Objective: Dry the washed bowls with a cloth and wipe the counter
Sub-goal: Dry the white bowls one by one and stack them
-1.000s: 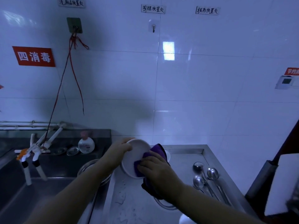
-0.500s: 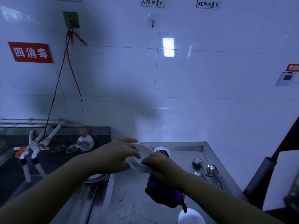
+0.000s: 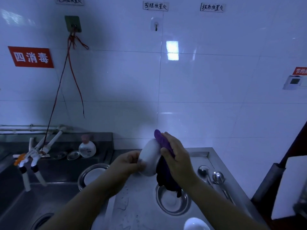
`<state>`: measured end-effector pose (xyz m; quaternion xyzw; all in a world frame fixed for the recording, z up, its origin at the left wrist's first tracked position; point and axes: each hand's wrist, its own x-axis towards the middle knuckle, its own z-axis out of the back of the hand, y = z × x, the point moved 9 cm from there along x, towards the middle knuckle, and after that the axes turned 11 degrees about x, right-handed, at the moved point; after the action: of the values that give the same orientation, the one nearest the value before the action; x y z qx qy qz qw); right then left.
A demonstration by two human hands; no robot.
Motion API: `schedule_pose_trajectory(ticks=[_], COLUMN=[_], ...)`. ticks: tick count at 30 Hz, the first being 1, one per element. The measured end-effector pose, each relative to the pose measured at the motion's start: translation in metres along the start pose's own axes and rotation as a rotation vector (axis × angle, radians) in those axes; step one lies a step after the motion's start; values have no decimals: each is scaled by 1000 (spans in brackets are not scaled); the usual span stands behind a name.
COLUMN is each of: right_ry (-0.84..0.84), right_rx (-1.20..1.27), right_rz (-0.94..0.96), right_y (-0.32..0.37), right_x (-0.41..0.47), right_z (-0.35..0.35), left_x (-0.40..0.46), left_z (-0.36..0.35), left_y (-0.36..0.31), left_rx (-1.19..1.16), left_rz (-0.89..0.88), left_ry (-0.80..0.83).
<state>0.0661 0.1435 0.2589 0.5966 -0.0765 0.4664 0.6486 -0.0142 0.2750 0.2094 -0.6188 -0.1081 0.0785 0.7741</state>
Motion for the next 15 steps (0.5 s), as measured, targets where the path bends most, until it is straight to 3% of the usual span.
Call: schedule_pose_trajectory(ticks=[3,9,12,15], right_ry=[-14,11,58,-8], right_rx=[-53,-340,-393,-259], right_rz=[90,450,508,430], right_y=[12,35,36,36], right_x=[-4,-26,-24,-7], right_z=[-12,-33,-31,-15], left_x=[3,5,2,1], left_z=[-13,-14,-18,-19], left_y=[-1,-15,-15,-20], left_rx=[-136,-238,-221,-149], left_rz=[19,-12,-9,-20], left_ry=[-22,-46,-37,-43])
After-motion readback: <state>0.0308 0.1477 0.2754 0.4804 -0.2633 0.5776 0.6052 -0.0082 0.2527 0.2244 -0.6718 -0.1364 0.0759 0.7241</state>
